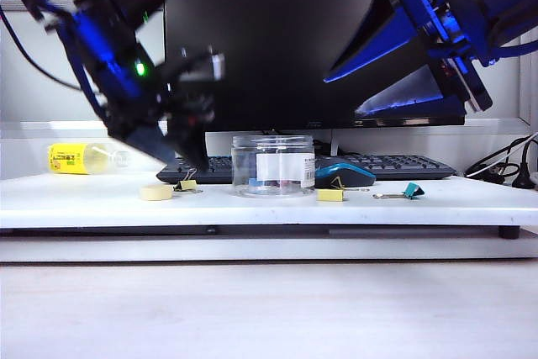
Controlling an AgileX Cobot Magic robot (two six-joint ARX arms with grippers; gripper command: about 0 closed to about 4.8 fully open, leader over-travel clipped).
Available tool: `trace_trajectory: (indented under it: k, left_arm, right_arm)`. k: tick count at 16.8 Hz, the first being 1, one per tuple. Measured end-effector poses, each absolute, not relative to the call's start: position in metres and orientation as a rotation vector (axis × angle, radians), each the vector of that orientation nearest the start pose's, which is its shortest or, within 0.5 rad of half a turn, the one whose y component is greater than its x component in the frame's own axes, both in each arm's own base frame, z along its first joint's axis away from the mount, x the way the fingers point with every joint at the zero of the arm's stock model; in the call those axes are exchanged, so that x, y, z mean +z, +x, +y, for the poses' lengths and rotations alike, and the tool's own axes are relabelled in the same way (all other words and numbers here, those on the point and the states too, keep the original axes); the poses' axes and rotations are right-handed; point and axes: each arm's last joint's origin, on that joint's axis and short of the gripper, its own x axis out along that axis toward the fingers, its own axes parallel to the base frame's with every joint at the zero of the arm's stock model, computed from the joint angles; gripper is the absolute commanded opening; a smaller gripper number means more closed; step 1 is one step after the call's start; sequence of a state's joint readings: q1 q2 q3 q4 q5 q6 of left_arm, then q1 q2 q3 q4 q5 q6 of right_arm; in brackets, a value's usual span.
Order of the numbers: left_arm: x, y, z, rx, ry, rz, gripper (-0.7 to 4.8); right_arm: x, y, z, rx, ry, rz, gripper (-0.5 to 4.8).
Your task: Pick up the clips with the largest number of clips of the same color on the table and place them in a round transparent plastic box.
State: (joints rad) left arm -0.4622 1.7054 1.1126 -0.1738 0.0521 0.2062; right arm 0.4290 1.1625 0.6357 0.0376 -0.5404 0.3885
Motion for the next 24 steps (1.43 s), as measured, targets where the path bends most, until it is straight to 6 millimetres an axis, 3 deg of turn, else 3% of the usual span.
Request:
trace_trajectory:
  k: [6,8,12,14,17,20,22,24]
  left_arm:
    - [0.21,0.331,-0.167,-0.564,0.338,0.629,2.66]
    - [0.21,0.333,-0.168,-0.564,0.336,0.611,2.14]
    - [0.194,0.341,-0.171,-0.566,0.344,0.659,2.14]
    - [0.199,0.344,-0.173,-0.565,0.339,0.632,2.01]
    - [0.209,0.349,-0.176,-0.563,0.332,0.594,1.09]
    - [0.209,0.353,-0.177,-0.563,0.333,0.597,1.28]
    - [0.204,0.352,-0.177,-0.564,0.338,0.627,2.19]
    - [0.203,0.352,-0.177,-0.566,0.342,0.635,2.15]
  right_arm:
    - [0.231,0.211,0.113,0.852,0.381,0.687,2.66]
    - [0.231,0.211,0.113,0.852,0.381,0.687,2.66]
    - [0.231,0.211,0.113,0.852,0.381,0.687,2.66]
    - [0.231,0.211,0.113,0.852,0.381,0.687,2.66]
    - [0.231,0.211,0.113,0.852,0.381,0.687,2.66]
    - [0.231,0.211,0.113,0.852,0.381,0.687,2.66]
    - [0.231,0.211,0.113,0.852,0.381,0.688,2.66]
    - [0.231,0.211,0.113,0.852,0.377,0.686,2.66]
